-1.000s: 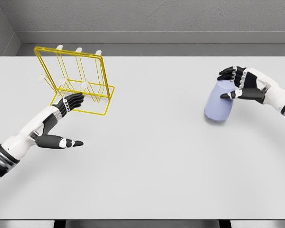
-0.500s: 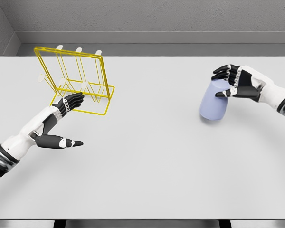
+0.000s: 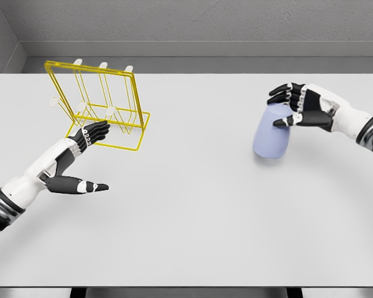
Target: Place the cup on the cup holder with both arms
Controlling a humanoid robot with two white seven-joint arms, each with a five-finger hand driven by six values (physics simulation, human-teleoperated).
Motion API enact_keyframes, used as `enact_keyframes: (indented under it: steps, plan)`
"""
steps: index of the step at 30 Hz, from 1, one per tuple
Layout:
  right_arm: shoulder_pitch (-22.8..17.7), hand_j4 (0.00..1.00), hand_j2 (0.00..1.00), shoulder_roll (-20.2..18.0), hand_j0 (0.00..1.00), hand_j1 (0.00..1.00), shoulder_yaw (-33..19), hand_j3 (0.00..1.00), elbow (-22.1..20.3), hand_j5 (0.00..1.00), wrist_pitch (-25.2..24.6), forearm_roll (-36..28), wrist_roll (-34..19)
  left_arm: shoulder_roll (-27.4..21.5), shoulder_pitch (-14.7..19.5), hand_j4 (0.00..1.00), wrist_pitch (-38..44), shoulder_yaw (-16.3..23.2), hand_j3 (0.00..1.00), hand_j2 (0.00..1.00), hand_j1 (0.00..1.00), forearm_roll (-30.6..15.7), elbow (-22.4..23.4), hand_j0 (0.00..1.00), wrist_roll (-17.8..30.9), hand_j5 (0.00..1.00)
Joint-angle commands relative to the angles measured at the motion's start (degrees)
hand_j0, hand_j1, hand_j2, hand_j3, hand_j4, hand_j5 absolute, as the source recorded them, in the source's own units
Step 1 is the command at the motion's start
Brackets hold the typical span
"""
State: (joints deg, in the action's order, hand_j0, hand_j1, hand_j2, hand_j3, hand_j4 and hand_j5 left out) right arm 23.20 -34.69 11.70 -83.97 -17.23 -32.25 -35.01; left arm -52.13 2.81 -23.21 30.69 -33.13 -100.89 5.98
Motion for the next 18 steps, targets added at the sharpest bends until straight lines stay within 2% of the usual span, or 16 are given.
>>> enact_keyframes:
  steps: [1, 18]
  plan:
    - [0.09, 0.54, 0.54, 0.86, 0.54, 0.54, -0.01, 0.54, -0.32, 0.54, -0.87, -0.36, 0.01, -0.08, 0.00, 1.00, 0.01, -0.01, 1.00, 1.00, 1.00, -0.18, -0.01, 1.00, 0.00, 1.00]
    - [1.32, 0.54, 0.54, 4.55, 0.54, 0.54, 0.34, 0.54, -7.70, 0.54, -7.72, -0.36, 0.01, -0.16, 0.00, 1.00, 0.10, -0.01, 1.00, 1.00, 1.00, -0.18, -0.09, 1.00, 0.00, 1.00]
